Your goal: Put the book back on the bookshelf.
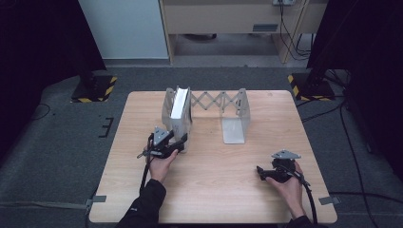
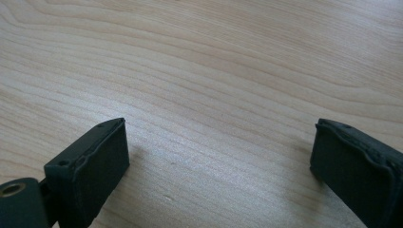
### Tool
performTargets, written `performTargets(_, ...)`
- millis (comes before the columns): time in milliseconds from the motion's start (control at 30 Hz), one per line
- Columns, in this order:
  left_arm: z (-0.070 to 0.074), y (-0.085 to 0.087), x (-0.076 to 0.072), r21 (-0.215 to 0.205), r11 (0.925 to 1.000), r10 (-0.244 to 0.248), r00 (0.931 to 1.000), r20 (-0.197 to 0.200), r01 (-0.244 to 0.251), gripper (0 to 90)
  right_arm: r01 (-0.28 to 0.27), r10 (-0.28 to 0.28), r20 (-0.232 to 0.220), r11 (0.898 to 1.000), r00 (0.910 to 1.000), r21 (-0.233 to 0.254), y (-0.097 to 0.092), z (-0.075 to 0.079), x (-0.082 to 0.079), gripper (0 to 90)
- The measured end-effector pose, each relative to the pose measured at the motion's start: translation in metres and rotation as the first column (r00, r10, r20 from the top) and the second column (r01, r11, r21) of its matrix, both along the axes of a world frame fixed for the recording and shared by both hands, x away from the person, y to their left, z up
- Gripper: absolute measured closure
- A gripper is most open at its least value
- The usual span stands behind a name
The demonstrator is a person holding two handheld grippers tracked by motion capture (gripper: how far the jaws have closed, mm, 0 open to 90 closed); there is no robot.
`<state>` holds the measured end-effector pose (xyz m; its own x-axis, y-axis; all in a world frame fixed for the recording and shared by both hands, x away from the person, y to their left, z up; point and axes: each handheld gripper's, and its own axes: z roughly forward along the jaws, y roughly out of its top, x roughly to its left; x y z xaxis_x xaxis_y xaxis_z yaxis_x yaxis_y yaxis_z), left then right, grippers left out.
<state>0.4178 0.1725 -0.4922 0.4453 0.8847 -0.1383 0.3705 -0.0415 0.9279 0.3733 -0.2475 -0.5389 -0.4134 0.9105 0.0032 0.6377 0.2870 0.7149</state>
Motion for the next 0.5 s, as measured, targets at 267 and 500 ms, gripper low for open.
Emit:
performTargets(267, -0.003, -0.002, 0.005, -0.012, 0.9999, 0.006, 0.9998, 0.018, -0.006, 41.6, 0.000, 0.000, 0.000, 1.000, 1.0000, -0.001, 0.000, 0.000, 0.000, 5.8)
performTargets(500, 0.000, -0.006, 0.014, 0.010, 0.9999, 0.009, 0.9999, 0.006, -0.009, 40.9, 0.001, -0.001, 0.000, 1.000, 1.0000, 0.000, 0.000, 0.000, 0.000, 5.8)
